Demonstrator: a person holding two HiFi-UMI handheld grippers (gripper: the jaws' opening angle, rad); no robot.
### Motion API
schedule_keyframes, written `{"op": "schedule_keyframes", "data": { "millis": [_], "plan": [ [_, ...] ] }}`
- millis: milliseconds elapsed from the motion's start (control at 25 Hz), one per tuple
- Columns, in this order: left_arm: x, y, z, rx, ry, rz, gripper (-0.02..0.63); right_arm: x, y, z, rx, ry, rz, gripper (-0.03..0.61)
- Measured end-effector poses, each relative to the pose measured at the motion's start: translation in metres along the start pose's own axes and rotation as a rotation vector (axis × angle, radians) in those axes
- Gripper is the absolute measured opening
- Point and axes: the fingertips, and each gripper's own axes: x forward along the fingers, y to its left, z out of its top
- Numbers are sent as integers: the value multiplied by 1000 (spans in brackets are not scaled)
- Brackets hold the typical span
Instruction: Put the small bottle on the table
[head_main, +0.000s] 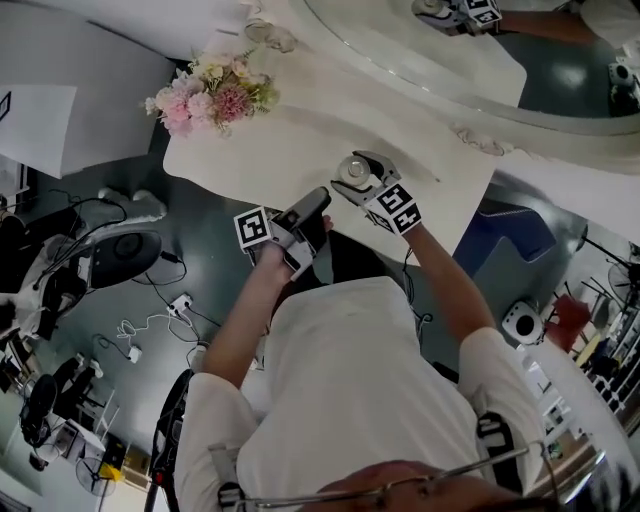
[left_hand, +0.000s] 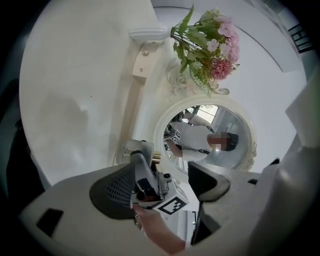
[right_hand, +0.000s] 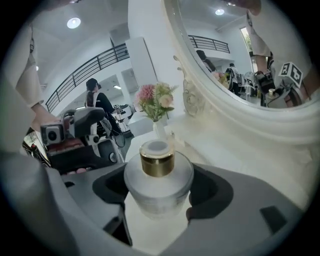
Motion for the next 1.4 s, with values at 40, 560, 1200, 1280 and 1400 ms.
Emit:
{"op": "schedule_keyframes", "data": {
  "millis": [40, 560, 1200, 1280, 1400],
  "plan": [
    [0, 4, 2, -2, -4, 2, 330, 6, -4, -8, 7, 10, -7, 345],
    [-9, 42, 1, -57, -42, 28, 330, 56, -34, -66, 58, 55, -103, 345],
    [-11, 54, -3, -63, 9, 68, 330, 67, -39, -88, -5, 56, -218, 348],
    [-12, 54, -5, -59, 20, 73, 330, 67, -38, -89, -21, 65, -228, 348],
    [-12, 51, -8, -46, 34, 77, 330, 66, -37, -90, -20, 75, -237, 358]
  ]
}}
